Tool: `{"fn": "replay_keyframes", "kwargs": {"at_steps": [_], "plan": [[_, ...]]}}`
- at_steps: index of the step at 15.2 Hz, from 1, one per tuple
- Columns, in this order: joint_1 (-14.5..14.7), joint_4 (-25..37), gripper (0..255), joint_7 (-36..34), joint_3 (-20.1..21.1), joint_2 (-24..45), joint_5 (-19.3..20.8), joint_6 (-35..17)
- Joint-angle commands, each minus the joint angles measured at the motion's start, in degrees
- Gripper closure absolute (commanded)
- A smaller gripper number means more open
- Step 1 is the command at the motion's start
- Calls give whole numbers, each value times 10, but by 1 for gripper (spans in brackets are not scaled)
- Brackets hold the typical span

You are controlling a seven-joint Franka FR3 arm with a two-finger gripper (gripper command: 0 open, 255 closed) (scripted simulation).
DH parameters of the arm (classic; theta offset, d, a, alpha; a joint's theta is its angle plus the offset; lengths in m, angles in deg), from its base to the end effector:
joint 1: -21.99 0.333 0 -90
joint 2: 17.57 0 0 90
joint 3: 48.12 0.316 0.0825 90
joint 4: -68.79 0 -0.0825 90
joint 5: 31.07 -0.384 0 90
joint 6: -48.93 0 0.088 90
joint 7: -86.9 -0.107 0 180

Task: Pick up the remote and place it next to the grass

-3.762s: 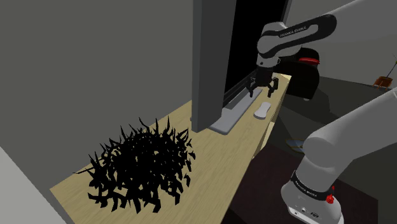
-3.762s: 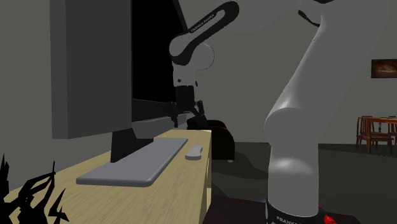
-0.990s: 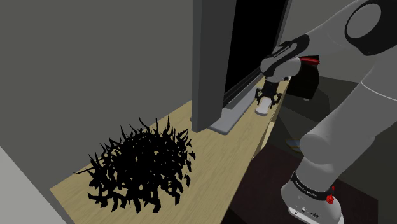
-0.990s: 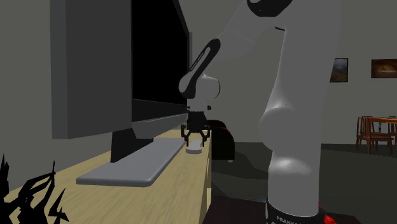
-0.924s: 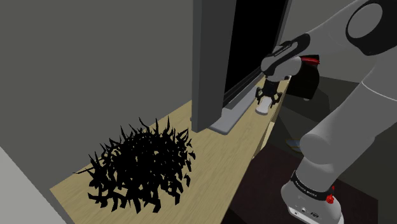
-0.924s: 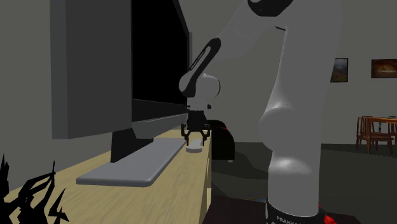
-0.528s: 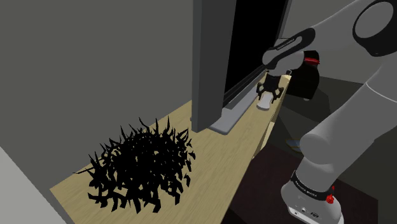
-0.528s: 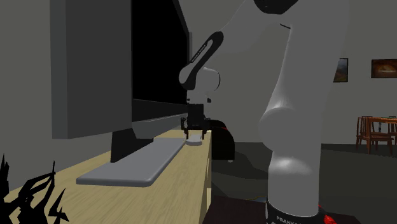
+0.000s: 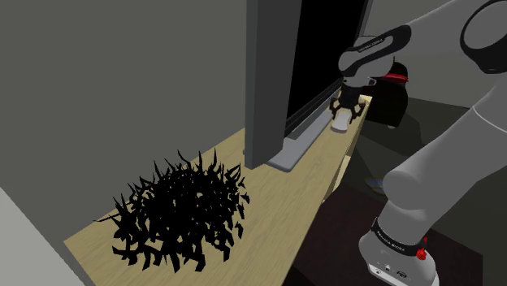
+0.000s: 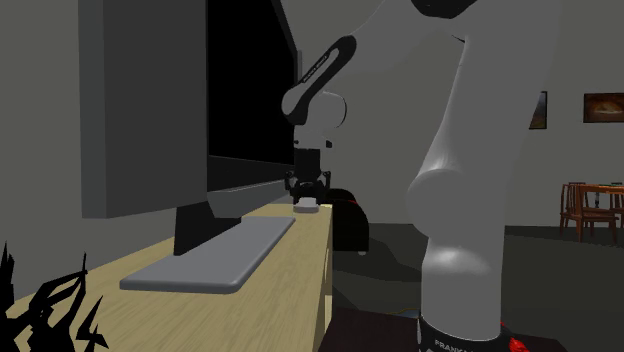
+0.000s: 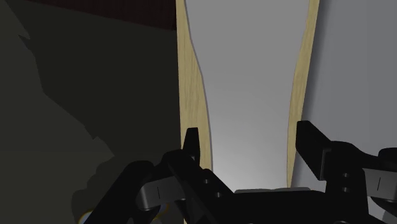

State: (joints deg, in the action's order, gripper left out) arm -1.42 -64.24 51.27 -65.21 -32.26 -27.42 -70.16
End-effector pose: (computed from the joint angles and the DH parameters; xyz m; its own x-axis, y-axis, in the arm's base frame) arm 0.3511 -0.3088 0.4386 0.2784 -0.9604 -0.0080 -0.9603 -0.2783 -0.0174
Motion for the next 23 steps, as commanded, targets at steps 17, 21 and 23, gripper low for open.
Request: {"fn": "replay_keyframes", "kwargs": {"at_steps": [17, 21, 23], "plan": [[2, 111, 255, -7, 11, -32, 3, 143], [2, 141, 255, -7, 12, -33, 2, 174], [3, 149, 255, -7, 13, -33, 2, 181]]}}
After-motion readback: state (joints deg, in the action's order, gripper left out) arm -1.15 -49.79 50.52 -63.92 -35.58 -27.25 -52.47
